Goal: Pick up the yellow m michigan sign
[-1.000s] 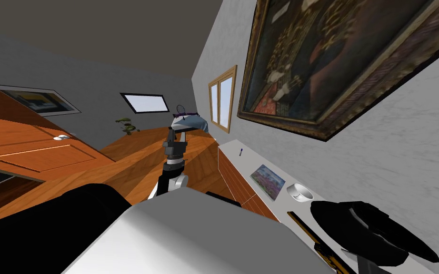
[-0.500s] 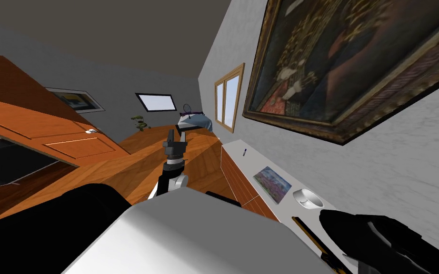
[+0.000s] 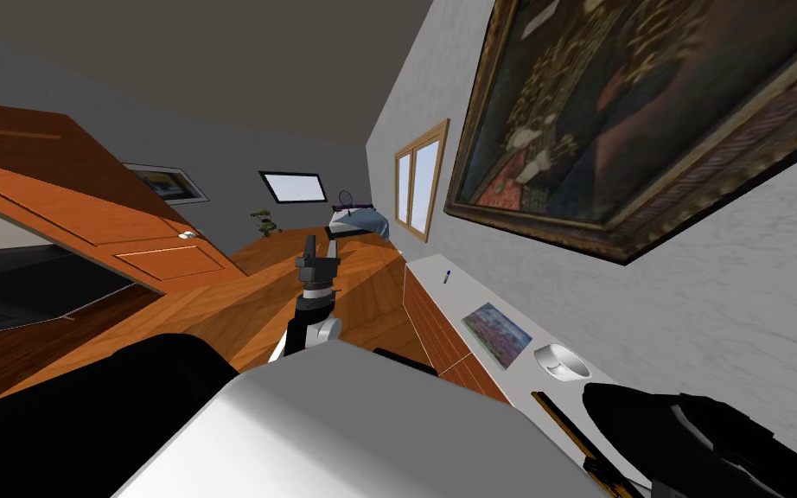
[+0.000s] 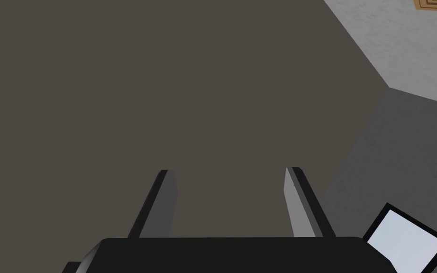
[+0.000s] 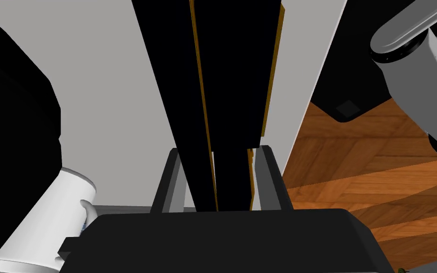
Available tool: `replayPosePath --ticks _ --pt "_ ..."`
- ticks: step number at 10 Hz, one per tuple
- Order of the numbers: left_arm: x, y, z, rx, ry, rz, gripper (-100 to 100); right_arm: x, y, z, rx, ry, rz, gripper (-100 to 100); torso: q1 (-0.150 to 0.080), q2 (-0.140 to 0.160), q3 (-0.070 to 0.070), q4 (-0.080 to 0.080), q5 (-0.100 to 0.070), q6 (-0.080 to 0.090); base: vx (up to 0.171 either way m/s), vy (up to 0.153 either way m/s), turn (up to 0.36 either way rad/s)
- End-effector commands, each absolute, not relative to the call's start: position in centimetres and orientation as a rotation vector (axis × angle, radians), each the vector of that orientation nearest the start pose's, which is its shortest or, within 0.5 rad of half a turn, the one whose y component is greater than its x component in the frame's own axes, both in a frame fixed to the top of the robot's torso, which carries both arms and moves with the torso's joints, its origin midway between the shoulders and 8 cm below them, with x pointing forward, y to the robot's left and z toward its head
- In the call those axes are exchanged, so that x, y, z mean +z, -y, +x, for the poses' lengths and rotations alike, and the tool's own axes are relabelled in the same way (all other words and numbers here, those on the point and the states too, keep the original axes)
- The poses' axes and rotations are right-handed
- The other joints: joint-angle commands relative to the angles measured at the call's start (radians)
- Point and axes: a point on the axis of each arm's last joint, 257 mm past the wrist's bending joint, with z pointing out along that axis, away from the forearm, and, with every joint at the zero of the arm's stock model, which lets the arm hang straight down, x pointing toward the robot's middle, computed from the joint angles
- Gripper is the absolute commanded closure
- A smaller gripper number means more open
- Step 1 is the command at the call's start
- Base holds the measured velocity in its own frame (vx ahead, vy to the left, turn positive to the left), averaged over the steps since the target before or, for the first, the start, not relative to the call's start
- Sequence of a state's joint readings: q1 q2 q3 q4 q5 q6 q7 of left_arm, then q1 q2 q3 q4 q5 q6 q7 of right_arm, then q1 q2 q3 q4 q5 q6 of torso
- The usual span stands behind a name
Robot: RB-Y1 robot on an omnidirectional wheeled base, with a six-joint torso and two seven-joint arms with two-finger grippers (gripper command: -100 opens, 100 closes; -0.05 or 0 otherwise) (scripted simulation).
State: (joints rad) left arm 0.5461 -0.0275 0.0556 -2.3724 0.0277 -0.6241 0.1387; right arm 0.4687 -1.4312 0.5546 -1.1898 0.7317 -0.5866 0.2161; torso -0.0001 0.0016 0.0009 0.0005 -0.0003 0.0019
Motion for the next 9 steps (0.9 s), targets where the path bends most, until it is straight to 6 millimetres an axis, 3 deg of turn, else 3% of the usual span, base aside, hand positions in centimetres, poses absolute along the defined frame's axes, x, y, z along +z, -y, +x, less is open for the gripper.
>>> replayPosePath --ticks 1,2,3,4,7,8,9 --pt "7.3 -29.7 29.3 -1.412 -0.423 -0.576 0 -42.0 59.0 11.4 0.054 -2.727 -0.951 100 0.000 0.000 0.000 0.000 0.000 0.000 0.000 0.000 0.000" --pt "7.3 -29.7 29.3 -1.412 -0.423 -0.576 0 -42.0 59.0 11.4 0.054 -2.727 -0.950 100 0.000 0.000 0.000 0.000 0.000 0.000 0.000 0.000 0.000" --pt "7.3 -29.7 29.3 -1.412 -0.423 -0.576 0 -42.0 59.0 11.4 0.054 -2.727 -0.950 0 0.000 0.000 0.000 0.000 0.000 0.000 0.000 0.000 0.000" --pt "7.3 -29.7 29.3 -1.412 -0.423 -0.576 0 -41.5 58.9 11.7 0.054 -2.718 -0.977 100 0.000 0.000 0.000 0.000 0.001 0.000 0.047 -0.006 -0.236" --pt "7.3 -29.7 29.3 -1.412 -0.424 -0.576 0 -39.8 58.7 12.8 0.065 -2.678 -1.080 100 0.002 -0.006 -0.003 -0.001 0.002 0.001 0.105 0.013 -0.263" --pt "7.3 -29.7 29.3 -1.412 -0.424 -0.576 0 -40.2 58.7 12.3 0.062 -2.690 -1.051 100 0.003 -0.006 -0.004 -0.001 0.003 0.001 0.049 0.016 -0.065" --pt "7.3 -29.7 29.3 -1.412 -0.423 -0.576 0 -40.1 58.7 12.3 0.063 -2.689 -1.058 0 0.003 -0.004 -0.002 -0.001 0.002 -0.001 0.007 0.003 0.011"
